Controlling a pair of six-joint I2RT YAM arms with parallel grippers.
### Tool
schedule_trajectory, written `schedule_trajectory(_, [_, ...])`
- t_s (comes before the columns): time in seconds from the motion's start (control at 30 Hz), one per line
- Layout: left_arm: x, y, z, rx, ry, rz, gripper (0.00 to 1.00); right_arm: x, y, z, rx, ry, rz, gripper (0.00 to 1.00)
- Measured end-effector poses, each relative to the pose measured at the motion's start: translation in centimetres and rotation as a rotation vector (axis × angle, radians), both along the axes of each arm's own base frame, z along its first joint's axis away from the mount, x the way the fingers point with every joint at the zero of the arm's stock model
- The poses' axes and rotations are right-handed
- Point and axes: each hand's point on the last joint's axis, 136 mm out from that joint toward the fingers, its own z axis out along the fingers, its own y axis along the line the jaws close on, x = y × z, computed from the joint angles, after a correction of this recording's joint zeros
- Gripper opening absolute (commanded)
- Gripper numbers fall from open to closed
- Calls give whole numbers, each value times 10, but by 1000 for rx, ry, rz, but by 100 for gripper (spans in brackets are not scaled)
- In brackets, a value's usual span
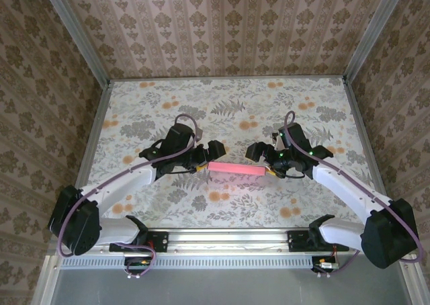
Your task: Fold the paper box
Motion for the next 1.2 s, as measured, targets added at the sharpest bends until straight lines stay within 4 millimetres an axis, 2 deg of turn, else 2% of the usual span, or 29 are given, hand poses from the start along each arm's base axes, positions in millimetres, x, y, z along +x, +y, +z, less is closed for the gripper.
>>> schedule_trajectory(0.4, [6, 3, -10, 7, 34, 9, 100, 8, 1, -4, 12, 2, -6, 100])
schedule_trajectory(0.73, [11, 0, -6, -4, 27, 10, 100, 10, 0, -2, 18, -4, -11, 100])
schedule_trajectory(1.0, [7, 1, -2, -4, 21, 7, 100, 9, 0, 11, 35, -42, -10, 100])
schedule_trajectory(1.2, [5, 0, 2, -4, 11, 4, 100, 9, -1, 13, 37, -49, -12, 100])
